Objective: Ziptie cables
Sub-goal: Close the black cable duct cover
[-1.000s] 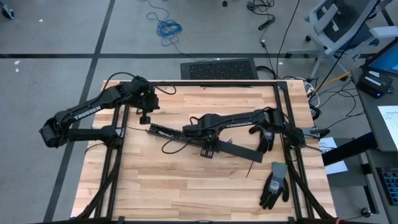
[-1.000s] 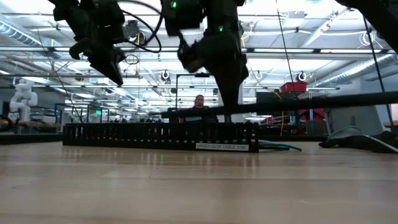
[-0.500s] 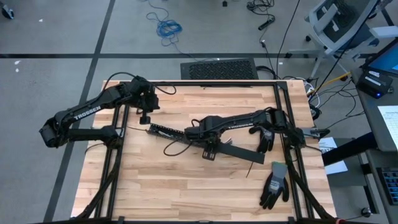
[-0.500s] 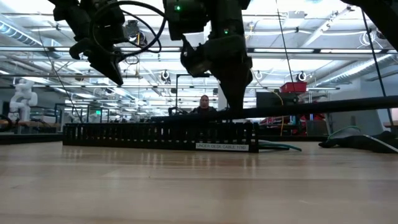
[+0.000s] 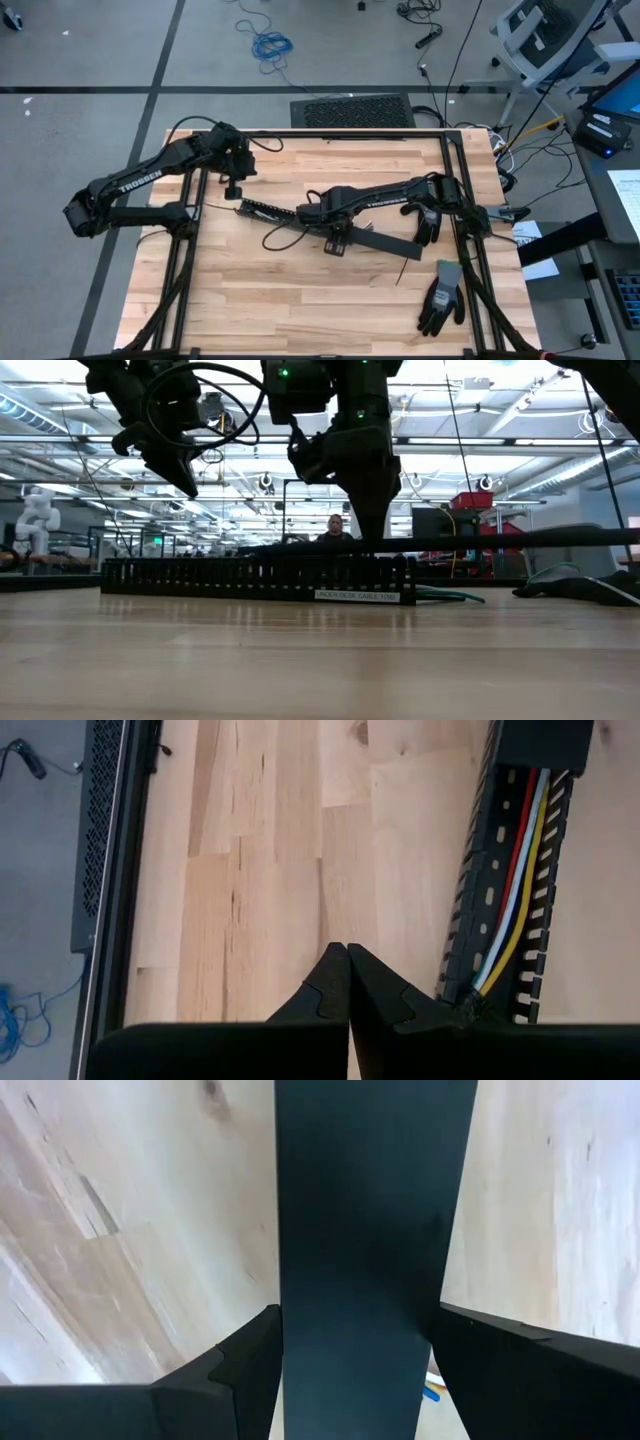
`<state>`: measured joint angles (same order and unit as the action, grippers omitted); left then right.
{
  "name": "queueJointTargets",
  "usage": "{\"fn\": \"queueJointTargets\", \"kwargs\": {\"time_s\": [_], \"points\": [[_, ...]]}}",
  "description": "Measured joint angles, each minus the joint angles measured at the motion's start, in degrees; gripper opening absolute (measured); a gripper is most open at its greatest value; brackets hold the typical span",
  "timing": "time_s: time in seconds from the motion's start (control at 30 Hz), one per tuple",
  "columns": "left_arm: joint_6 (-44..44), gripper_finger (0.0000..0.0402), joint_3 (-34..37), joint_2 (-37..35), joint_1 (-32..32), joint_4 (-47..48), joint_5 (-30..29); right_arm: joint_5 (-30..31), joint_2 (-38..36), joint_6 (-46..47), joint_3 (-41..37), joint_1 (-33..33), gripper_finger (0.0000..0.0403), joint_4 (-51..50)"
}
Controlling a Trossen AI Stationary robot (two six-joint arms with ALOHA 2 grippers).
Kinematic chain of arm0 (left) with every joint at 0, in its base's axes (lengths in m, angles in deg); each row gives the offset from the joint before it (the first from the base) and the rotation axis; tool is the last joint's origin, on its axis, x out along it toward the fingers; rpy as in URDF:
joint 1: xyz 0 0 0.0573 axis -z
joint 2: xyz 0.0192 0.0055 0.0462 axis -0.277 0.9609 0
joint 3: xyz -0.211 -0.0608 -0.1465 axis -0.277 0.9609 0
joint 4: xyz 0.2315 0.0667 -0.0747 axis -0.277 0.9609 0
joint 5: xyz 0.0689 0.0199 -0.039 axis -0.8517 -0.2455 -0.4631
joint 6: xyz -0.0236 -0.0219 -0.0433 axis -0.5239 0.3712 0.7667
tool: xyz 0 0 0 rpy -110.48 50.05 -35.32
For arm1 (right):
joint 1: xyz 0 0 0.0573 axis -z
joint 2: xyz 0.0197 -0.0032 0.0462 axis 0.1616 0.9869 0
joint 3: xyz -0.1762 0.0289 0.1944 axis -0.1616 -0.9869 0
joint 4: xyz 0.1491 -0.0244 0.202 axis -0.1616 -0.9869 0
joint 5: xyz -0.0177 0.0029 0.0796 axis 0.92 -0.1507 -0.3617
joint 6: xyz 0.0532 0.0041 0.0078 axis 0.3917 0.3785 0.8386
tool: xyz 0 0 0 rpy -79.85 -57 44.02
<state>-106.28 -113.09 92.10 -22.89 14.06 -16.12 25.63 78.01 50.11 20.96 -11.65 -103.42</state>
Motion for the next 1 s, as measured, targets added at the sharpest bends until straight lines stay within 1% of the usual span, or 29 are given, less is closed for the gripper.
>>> {"fn": "queueJointTargets", "kwargs": {"time_s": [0.27, 0.47, 0.67, 0.8, 0.87, 1.0], "points": [[-0.1, 0.0000, 0.0, 0.0, 0.0, 0.0, 0.0, -0.1, 0.0, 0.0, 0.0, 0.2, 0.0206, -0.1], [-0.1, 0.0000, 0.0, 0.0, 0.0, 0.0, 0.0, -2.9, -0.1, 0.6, -3.4, 0.9, 0.0206, 0.9], [-0.1, 0.0000, 0.0, 0.0, 0.0, -0.1, -0.7, -2.5, -0.2, -0.9, -3.9, 0.9, 0.0206, 0.9], [-0.1, 0.0000, 0.0, 0.0, 0.0, 0.0, -0.8, 0.4, 0.0, -2.3, -2.0, 0.9, 0.0206, 2.1], [-0.1, 0.0000, 0.0, 0.0, 0.0, -0.1, -0.8, 0.5, -0.1, -2.5, -1.6, 0.9, 0.0206, 1.9], [-0.1, 0.0000, 0.0, 0.0, 0.0, 0.0, -0.8, 2.7, -1.8, -3.5, -1.5, 0.9, 0.0206, 2.0]]}}
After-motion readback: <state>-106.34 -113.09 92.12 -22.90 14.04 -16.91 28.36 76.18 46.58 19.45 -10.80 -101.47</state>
